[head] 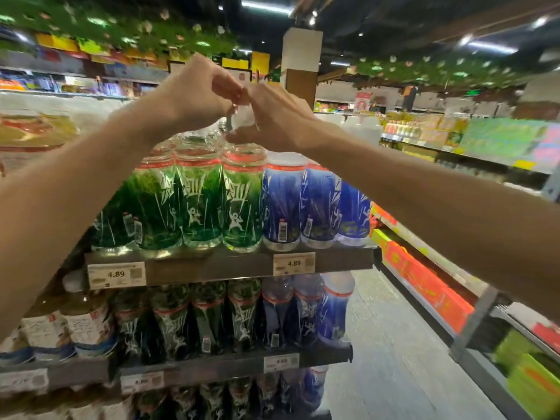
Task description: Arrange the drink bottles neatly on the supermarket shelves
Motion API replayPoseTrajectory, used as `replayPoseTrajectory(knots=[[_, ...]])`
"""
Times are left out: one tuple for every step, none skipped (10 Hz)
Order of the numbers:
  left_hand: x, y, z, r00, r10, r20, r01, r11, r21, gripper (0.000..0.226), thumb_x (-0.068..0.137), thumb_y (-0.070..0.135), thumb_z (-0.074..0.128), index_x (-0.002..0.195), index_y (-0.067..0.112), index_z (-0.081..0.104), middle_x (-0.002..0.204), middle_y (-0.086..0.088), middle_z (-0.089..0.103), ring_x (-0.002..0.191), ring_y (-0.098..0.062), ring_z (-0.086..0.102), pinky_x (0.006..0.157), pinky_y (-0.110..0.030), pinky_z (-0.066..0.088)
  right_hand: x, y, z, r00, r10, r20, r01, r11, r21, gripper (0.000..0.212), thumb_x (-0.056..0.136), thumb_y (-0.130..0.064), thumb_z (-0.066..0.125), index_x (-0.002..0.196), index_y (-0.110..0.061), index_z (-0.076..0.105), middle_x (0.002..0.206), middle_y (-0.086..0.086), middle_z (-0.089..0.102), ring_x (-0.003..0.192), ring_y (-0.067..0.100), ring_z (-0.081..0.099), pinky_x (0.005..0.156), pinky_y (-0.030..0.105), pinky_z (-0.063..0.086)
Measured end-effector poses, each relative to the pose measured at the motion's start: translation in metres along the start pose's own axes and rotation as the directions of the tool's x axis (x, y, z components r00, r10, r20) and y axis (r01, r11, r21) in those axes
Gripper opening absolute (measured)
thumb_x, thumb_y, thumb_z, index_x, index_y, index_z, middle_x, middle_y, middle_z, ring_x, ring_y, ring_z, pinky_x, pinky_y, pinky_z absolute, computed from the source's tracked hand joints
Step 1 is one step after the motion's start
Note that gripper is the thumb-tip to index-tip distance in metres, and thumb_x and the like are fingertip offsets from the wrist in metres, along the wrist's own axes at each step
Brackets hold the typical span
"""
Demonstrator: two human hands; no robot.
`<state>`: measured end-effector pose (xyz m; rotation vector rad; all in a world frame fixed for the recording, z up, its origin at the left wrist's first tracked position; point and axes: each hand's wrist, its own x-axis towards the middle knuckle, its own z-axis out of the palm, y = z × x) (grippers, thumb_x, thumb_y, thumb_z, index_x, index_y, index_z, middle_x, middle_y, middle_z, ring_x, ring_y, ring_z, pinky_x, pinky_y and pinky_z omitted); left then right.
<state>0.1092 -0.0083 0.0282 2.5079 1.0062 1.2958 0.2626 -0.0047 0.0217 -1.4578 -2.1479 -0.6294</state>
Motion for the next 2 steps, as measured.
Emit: replayPoseTrajectory(knots=[[0.0006,-0.0067,0.0063,0.999,0.021,0.035,-0.023,0.999,0.043,0.04,0.086,-0.007,0.056,0.125,-0.001,0.061,0.116,-0.005,0.065,0.107,-0.019,0.061,0.093,-0.029,0.045,0.0024,0.0014,-0.0023,0.996,0.038,0.078,-0.036,0.999,-0.017,0.065,0.083,-0.054,0.071,0.131,-0.014,0.054,0.117,0.002,0.064,0.097,0.019,0.058,0.081,0.034,0.048],[0.0062,-0.0156,0.0134,0.999,0.028,-0.033,-0.025,0.996,0.081,0.04,0.084,-0.003,0.056,0.124,0.0,0.062,0.121,-0.015,0.066,0.109,-0.027,0.062,0.097,-0.04,0.049,0.0052,-0.006,-0.0041,0.991,-0.063,0.117,0.057,0.997,0.052,0.063,0.091,-0.043,0.064,0.143,-0.013,0.045,0.13,0.003,0.064,0.108,0.015,0.057,0.094,0.027,0.044]])
